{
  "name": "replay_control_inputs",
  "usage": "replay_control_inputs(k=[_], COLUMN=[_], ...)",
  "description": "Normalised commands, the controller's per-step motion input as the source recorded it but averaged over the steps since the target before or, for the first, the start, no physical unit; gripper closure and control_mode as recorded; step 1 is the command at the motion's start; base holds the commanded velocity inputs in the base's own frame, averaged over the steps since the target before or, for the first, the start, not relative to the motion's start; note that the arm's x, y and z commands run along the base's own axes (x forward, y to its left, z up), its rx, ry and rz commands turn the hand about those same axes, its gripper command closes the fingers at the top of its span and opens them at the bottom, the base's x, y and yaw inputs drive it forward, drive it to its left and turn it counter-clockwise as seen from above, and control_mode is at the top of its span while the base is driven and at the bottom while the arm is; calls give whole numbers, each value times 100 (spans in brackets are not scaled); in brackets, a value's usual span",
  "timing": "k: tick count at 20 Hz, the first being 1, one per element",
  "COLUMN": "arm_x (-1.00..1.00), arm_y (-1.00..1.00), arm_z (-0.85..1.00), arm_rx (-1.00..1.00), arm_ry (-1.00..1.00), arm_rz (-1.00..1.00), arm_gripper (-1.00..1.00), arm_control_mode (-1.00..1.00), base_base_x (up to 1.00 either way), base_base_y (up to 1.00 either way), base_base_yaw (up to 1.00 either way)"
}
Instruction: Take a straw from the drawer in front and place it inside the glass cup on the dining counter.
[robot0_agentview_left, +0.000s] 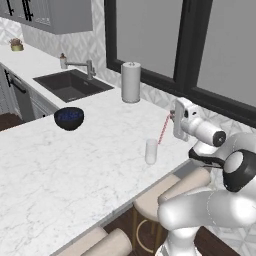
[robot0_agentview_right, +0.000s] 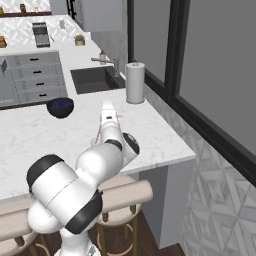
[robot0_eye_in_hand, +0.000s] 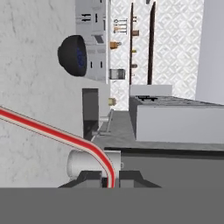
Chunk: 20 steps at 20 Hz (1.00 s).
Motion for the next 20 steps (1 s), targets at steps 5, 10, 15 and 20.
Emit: replay_control_inputs(k=[5, 10, 15, 20], arm_x=[1, 18, 44, 41], arm_y=[6, 3, 1, 0], arm_z=[-13, -39, -31, -19], arm_rx=[0, 0, 0, 0], arm_ry=[-14, -13, -12, -10], arm_rz=[8, 11, 15, 16], arm_gripper=[100, 100, 100, 100], arm_control_mode=[-100, -100, -100, -100], base_base_x=[0, 0, 0, 0], base_base_y=[0, 0, 0, 0], base_base_yaw=[0, 0, 0, 0])
